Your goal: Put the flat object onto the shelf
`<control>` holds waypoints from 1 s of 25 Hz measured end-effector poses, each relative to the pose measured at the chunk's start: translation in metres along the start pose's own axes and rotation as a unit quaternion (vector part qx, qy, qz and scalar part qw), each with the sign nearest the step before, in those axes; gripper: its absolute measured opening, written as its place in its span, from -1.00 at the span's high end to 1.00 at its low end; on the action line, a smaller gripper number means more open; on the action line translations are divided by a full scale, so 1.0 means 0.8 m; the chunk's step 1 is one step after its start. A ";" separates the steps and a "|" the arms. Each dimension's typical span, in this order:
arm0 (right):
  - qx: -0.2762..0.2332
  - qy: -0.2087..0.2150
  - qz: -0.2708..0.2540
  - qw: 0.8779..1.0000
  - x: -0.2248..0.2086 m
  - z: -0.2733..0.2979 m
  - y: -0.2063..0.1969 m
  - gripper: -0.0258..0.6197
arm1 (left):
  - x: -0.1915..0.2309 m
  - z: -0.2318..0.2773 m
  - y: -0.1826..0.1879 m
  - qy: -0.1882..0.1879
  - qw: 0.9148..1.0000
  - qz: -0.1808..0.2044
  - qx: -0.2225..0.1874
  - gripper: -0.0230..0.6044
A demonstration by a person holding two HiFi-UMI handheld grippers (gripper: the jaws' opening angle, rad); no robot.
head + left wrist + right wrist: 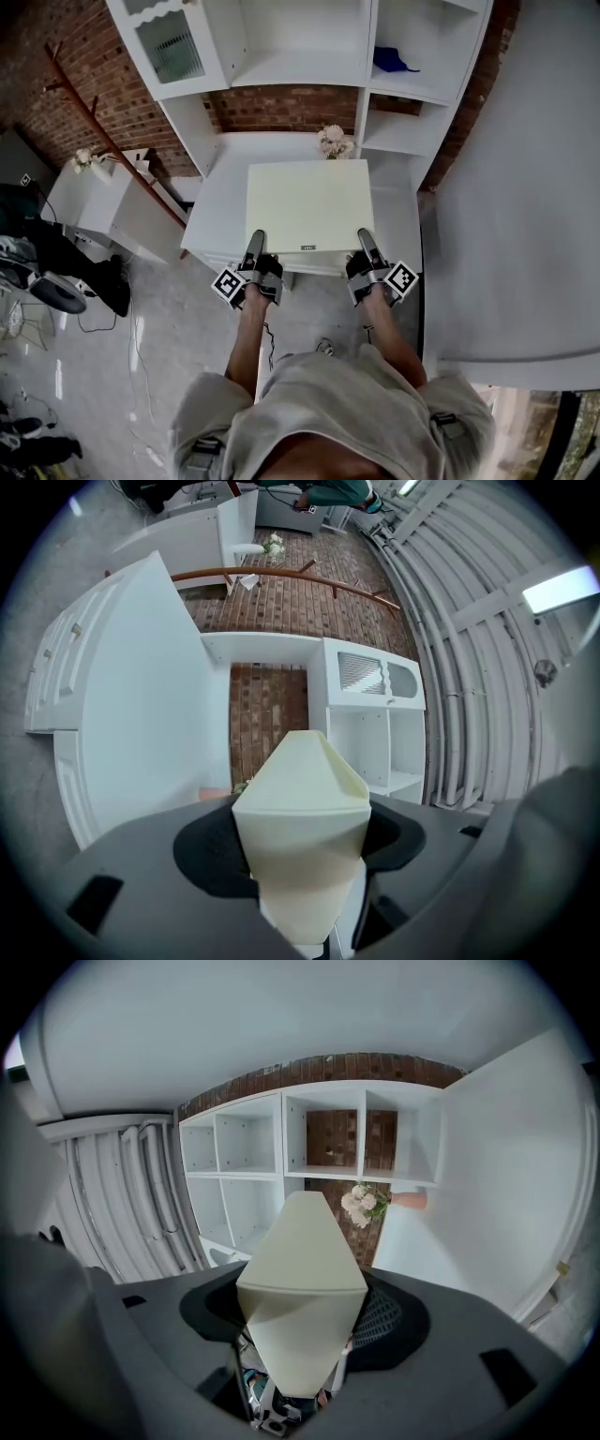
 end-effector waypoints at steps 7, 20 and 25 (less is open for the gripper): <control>0.006 -0.002 0.017 1.000 -0.010 0.010 0.006 0.00 | 0.003 0.006 0.004 0.012 1.000 0.002 -0.009 -0.02; -0.003 -0.022 0.020 1.000 -0.027 0.039 -0.003 0.00 | 0.027 0.013 0.039 0.023 1.000 -0.013 -0.002 -0.02; -0.017 -0.033 0.018 0.999 -0.031 0.068 -0.001 0.00 | 0.038 0.030 0.071 0.028 0.999 -0.019 0.014 -0.02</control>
Point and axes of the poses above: the fingertips, and each gripper's own axes: z forward along the fingers, x to its left, y out of its top, the point moved 2 cm from there along -z, backward along the fingers, and after that the axes turned 13 degrees about x, right-handed, at the moved point
